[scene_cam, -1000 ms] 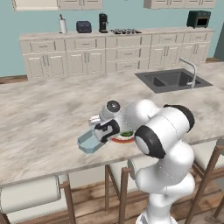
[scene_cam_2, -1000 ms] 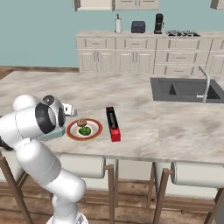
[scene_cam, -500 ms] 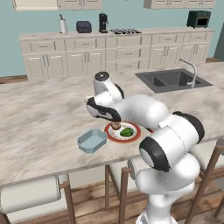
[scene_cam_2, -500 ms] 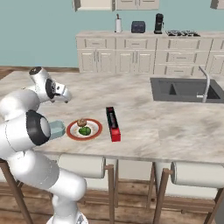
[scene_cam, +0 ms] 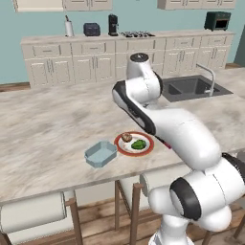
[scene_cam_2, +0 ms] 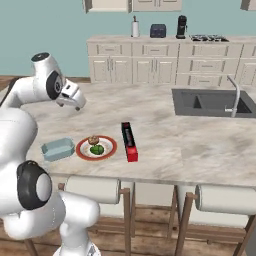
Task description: Retrieve the tupperware and aluminum foil from the cabinet and place them on the dining counter near the plate with avocado and mushroom to prepare for storing leftovers.
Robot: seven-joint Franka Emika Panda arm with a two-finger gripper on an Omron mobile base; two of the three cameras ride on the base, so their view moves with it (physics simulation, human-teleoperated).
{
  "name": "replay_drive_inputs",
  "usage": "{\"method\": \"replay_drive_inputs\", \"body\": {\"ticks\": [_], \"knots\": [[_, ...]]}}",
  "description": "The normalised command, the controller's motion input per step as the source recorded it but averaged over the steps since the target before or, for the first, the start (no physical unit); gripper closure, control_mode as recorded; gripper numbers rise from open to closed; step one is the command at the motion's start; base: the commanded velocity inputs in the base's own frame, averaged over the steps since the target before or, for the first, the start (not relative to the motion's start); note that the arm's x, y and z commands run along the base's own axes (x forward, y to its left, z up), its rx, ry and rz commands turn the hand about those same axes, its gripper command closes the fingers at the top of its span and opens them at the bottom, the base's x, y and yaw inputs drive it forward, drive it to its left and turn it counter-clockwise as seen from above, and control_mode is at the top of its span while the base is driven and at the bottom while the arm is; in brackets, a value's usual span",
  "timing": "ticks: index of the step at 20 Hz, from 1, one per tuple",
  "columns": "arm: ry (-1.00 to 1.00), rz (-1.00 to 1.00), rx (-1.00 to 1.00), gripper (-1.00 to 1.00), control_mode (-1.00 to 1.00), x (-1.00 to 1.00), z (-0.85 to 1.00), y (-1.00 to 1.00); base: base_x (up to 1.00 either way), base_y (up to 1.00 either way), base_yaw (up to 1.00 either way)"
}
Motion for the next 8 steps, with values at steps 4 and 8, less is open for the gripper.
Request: {"method": "replay_drive_inputs", "body": {"ticks": [4, 8], "knots": [[-0.24, -0.1, 0.24, -1.0, -1.0, -1.0, 0.13, -0.99, 0.0, 0.0, 0.0], [-0.32, -0.04, 0.2, -1.0, -1.0, -1.0, 0.0, -0.92, 0.0, 0.0, 0.0]]}}
